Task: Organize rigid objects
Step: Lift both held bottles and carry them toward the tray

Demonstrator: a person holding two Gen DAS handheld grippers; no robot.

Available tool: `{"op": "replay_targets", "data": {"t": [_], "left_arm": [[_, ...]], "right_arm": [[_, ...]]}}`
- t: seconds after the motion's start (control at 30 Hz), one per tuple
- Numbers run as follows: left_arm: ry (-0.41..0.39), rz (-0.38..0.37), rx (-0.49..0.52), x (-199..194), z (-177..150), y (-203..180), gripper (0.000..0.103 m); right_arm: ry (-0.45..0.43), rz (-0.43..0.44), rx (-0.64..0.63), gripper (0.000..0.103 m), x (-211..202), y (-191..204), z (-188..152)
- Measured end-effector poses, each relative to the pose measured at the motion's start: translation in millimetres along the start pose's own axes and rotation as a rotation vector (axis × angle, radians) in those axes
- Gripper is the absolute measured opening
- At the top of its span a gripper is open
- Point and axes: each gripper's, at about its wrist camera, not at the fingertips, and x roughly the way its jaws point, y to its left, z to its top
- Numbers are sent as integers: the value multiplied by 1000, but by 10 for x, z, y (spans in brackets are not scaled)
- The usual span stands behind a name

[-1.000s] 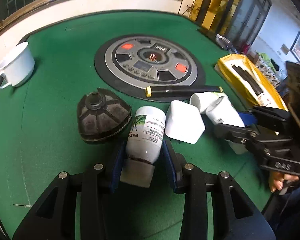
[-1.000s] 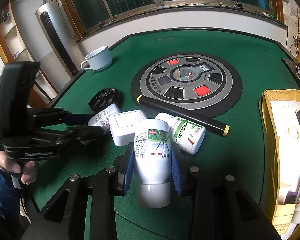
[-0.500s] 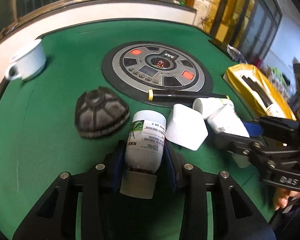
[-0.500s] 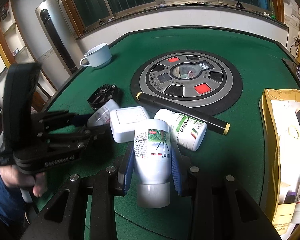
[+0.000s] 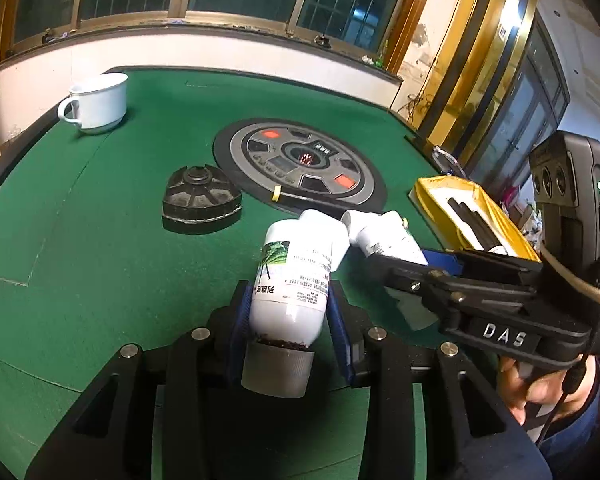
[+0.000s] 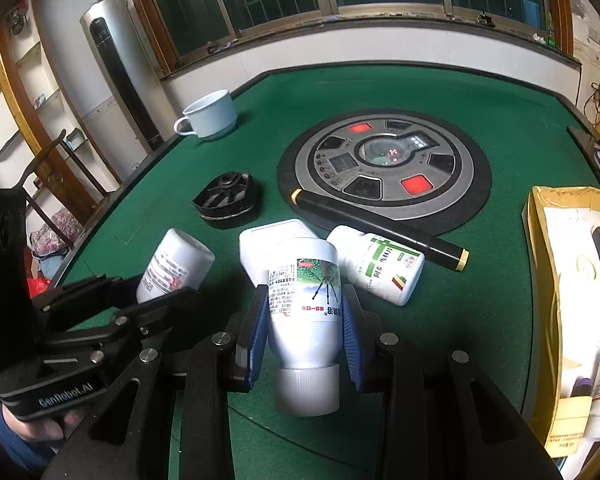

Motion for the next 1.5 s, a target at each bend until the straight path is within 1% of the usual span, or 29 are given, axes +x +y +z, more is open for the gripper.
{"op": "replay_targets", "data": {"t": [0.13,0.37,0.47,0.6,0.7,0.8,0.93,1.13,1.5], "left_arm": [[-43,24,18,-62,-14,-85,34],[-49,32,53,-78,-59,-223,34],[-65,40,80,-104,-69,-303,34],[-64,47,99,-91,-72,-353,34],[-64,38,89,-99,-73,-333,34],[-59,22,78,-134,-77,-345,34],[-73,25,96,-186,-80,-420,34],[-79,30,123,-203,-96,-530,34],[-92,41,178,-205,-91,-802,34]], "right_arm": [[-15,-4,-11,30,-39,58,-40],[-31,2,12,30,-114,15,-127],[-49,-15,24,30,-163,-17,-166],[-62,-12,53,30,-228,-55,-224],[-83,-28,52,30,-276,-48,-276],[-78,-24,68,30,-278,-71,-309],[-97,-22,73,30,-364,-30,-351],[-113,-45,56,30,-483,27,-418],[-142,-60,84,30,-653,-87,-426]]}}
